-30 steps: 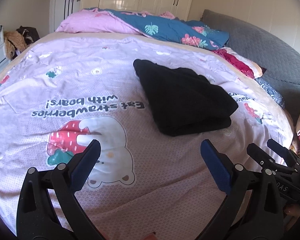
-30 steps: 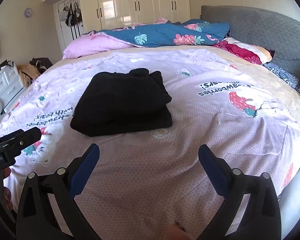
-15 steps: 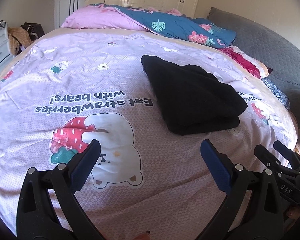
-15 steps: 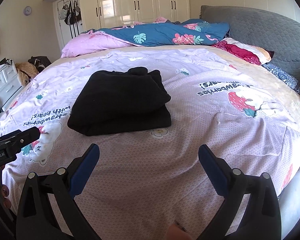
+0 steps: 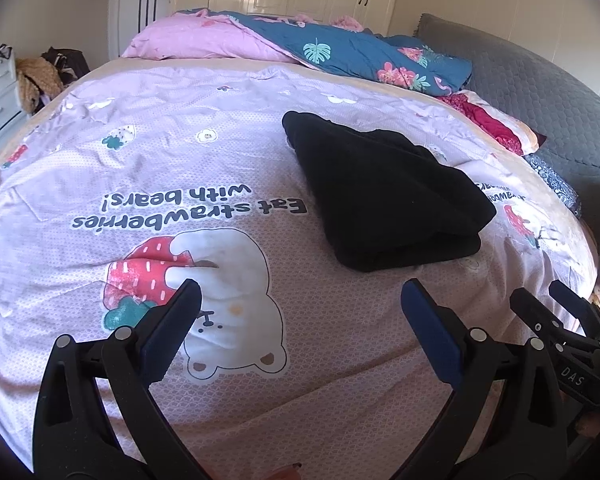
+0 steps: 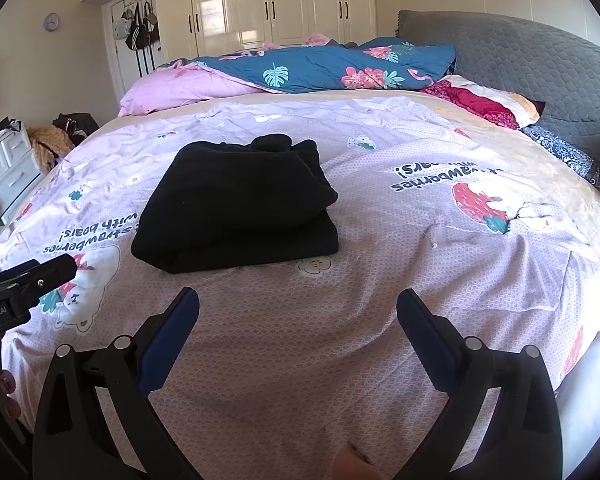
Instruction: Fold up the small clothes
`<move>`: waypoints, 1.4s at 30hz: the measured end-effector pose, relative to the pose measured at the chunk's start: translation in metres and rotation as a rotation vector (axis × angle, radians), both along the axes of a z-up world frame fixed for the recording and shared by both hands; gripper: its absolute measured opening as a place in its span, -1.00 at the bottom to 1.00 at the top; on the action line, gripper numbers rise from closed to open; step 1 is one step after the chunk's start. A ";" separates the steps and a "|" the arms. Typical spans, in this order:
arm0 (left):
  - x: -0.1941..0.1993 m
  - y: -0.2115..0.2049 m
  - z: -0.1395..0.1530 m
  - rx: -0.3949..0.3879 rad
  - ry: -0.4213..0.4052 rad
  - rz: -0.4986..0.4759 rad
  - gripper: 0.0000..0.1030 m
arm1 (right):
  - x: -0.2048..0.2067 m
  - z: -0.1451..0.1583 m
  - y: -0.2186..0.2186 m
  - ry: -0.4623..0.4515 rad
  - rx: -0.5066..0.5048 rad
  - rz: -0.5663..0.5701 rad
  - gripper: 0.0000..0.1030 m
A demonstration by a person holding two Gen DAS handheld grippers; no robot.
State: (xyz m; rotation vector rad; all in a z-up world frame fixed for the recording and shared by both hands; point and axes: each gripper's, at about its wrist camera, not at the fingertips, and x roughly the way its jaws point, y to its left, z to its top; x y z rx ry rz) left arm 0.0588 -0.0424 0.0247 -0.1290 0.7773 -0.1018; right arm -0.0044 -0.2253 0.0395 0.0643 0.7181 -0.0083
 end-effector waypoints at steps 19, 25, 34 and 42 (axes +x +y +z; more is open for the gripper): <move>0.001 -0.001 -0.001 0.031 0.003 0.009 0.82 | 0.001 -0.003 -0.001 0.011 -0.003 0.000 0.91; 0.002 -0.002 -0.003 0.036 0.012 0.007 0.82 | 0.002 -0.004 -0.001 0.013 -0.009 -0.002 0.91; 0.002 -0.006 -0.003 0.055 0.014 0.001 0.82 | 0.001 -0.004 -0.001 0.014 -0.009 -0.003 0.91; 0.003 0.003 0.004 0.035 0.008 0.007 0.82 | -0.004 0.007 -0.039 -0.018 0.071 -0.129 0.91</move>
